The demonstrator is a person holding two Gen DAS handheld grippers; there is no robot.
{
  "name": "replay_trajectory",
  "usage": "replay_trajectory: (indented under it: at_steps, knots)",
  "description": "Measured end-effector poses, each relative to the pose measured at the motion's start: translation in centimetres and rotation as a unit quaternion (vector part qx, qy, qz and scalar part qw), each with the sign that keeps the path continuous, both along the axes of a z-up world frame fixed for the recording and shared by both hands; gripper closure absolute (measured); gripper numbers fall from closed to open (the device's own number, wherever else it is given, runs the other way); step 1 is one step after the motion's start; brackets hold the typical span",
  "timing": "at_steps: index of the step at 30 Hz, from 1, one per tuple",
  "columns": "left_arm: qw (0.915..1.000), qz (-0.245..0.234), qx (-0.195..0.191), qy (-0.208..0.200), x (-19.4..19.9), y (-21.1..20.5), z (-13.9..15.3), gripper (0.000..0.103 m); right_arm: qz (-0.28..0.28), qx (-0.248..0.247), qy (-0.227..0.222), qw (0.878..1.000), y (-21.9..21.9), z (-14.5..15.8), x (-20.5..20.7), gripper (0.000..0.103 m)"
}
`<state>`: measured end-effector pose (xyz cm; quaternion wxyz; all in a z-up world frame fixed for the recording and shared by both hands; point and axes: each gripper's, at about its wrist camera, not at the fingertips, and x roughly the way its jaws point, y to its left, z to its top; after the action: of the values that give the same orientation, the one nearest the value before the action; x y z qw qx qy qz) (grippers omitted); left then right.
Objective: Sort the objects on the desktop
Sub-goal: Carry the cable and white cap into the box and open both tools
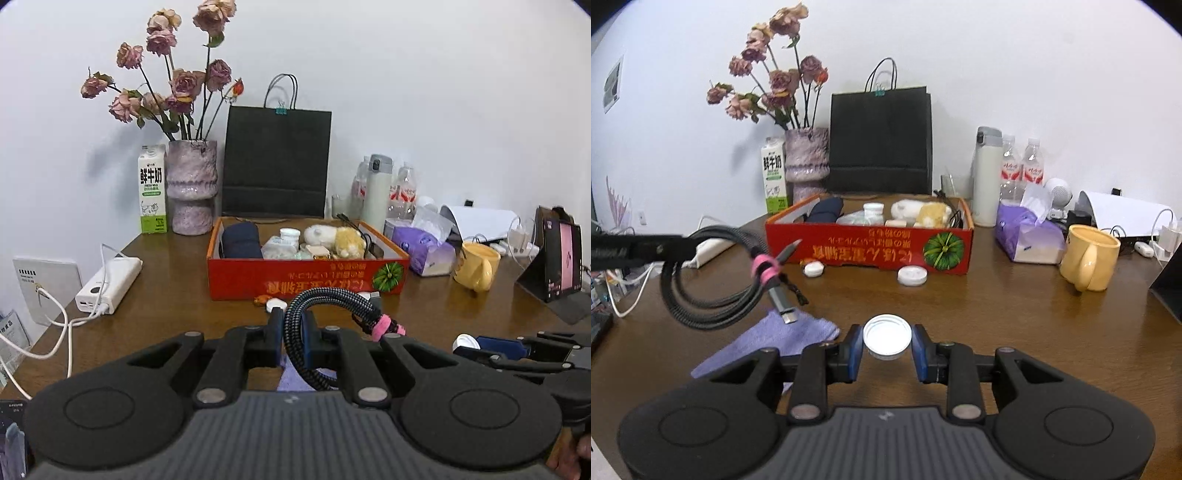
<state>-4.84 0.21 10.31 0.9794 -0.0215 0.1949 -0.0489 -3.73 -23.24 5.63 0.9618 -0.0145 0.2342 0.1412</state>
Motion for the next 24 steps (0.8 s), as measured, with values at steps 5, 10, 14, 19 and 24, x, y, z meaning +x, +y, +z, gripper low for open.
replay_trajectory:
  at_steps: [5,10,14,19,24]
  knots:
    - [0.9996,-0.022,-0.005,-0.015,3.5,0.3,1.6,0.092,0.010,0.022,-0.020,1.000,-0.5,2.6,3.3,0.076]
    - [0.9989,-0.044,0.007,-0.015,11.7,-0.1,3.7,0.092,0.018,0.035,-0.013,0.999,-0.6,5.2,11.3,0.076]
    - [0.9977,-0.064,0.012,0.022,20.4,-0.7,4.5,0.092,0.013,0.034,0.020,0.999,-0.2,6.2,19.5,0.076]
    - [0.9884,-0.082,0.034,0.123,30.9,-1.6,1.2,0.092,0.019,0.051,0.152,0.987,0.3,4.0,30.4,0.076]
    - [0.9773,-0.076,0.071,0.184,36.5,-2.4,-3.0,0.090,0.001,-0.009,0.215,0.977,2.2,0.5,36.1,0.076]
